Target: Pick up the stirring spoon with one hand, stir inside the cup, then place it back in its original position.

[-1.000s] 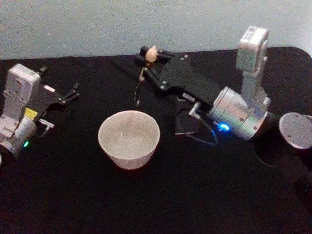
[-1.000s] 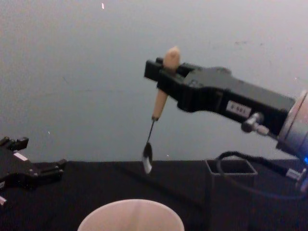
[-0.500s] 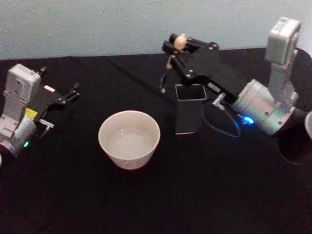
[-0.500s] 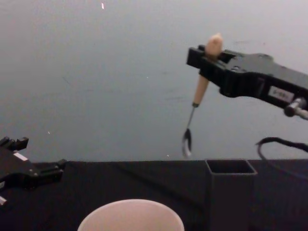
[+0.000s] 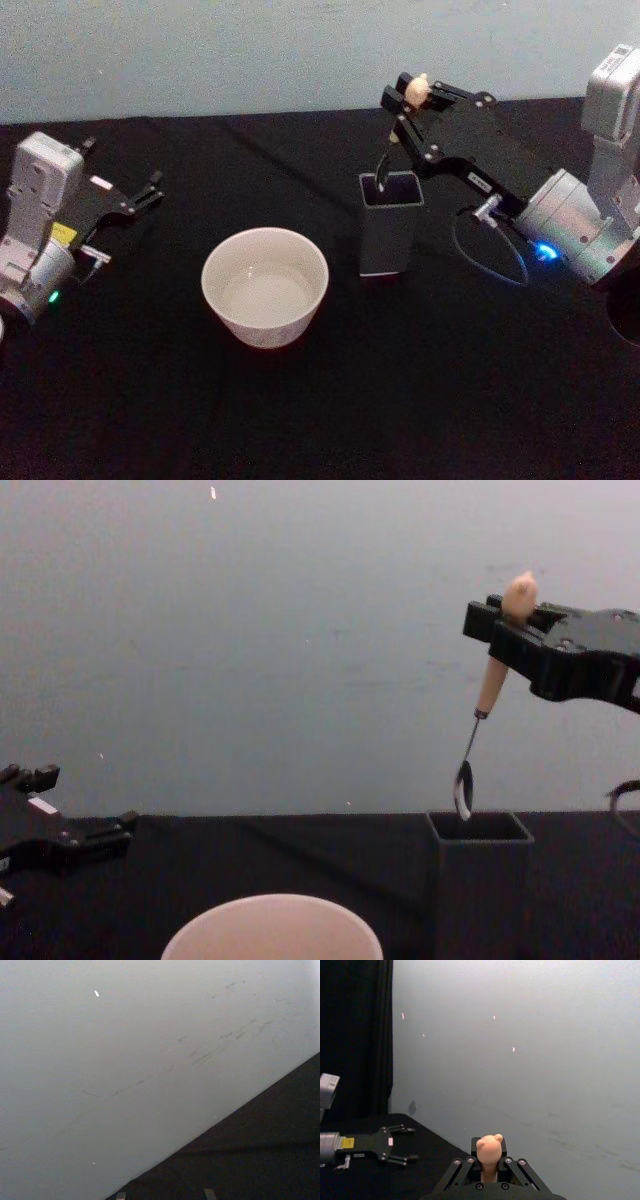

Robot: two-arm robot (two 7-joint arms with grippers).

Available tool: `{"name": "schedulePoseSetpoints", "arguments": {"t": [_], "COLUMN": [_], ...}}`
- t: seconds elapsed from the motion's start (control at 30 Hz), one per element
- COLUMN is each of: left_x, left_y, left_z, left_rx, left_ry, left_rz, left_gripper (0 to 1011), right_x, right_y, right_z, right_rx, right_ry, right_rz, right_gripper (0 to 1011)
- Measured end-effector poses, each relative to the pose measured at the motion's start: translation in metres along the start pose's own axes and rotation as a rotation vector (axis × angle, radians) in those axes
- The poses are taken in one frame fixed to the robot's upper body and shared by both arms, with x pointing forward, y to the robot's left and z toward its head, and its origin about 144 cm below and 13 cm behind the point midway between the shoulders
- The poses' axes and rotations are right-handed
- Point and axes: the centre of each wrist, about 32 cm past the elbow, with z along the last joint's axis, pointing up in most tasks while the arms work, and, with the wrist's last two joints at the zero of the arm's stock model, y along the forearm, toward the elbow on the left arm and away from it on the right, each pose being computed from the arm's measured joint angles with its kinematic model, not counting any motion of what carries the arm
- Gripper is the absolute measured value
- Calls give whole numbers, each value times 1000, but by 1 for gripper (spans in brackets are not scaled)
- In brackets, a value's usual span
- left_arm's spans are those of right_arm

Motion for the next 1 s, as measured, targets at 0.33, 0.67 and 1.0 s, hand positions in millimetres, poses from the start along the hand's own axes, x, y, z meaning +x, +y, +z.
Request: {"name": "schedulePoseSetpoints", "arguments": {"t": [0.33, 0.67, 1.0], "left_x": [0, 0, 0], "left_y": [0, 0, 0], "left_z": [0, 0, 0], "left_rx": [0, 0, 0], "left_ry": [0, 0, 0], "left_rz": [0, 0, 0], "left_gripper": [1001, 1001, 1001], "right_x": [0, -2, -6], "right_y": [-6, -7, -5], "right_z": [-4, -13, -25], "right_rx": [-24, -55, -91], "right_ry": [13, 33, 61], "right_rz": [-26, -40, -55], "right_gripper": [161, 161, 161]}}
